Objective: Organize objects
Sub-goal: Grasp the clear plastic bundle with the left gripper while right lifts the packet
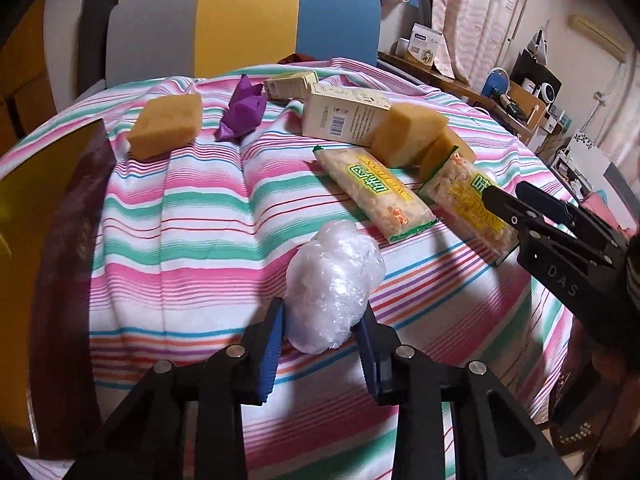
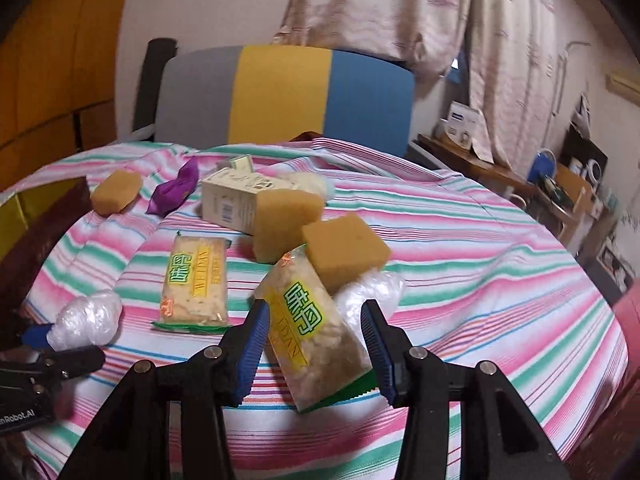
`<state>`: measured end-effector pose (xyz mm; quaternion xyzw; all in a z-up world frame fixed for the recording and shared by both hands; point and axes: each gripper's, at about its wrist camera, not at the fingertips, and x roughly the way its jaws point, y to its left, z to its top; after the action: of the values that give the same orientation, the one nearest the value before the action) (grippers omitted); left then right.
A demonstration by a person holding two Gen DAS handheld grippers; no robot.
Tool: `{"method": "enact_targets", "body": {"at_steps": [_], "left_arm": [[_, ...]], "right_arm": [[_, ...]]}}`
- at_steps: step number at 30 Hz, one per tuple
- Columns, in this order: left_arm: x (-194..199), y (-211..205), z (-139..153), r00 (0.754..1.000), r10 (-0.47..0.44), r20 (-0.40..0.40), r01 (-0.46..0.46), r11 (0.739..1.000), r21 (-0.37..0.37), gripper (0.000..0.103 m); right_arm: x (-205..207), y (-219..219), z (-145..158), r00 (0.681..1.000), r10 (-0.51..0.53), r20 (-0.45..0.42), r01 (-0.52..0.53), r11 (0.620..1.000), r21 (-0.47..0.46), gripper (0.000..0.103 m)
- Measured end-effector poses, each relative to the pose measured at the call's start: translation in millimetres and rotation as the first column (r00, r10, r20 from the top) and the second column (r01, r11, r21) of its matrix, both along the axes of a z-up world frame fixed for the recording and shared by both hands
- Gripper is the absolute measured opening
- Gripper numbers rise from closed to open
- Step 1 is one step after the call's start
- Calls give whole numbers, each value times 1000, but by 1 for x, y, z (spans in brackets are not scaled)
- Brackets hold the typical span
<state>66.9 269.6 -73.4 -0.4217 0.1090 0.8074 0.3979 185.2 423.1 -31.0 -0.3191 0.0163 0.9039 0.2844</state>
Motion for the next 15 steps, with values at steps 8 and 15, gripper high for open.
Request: {"method": "enact_targets", "body": {"at_steps": [8,15], "left_arm": [[2,-14,4,1000,26,-11,-26,1000,12,34],[1,-20,2,999,38,-14,-37,999,9,34]], "right_arm": [[-6,-6,-1,997,57,56,-60,997,44,59],[-18,-4,-16,987,84,138,-94,993,69,59]]}}
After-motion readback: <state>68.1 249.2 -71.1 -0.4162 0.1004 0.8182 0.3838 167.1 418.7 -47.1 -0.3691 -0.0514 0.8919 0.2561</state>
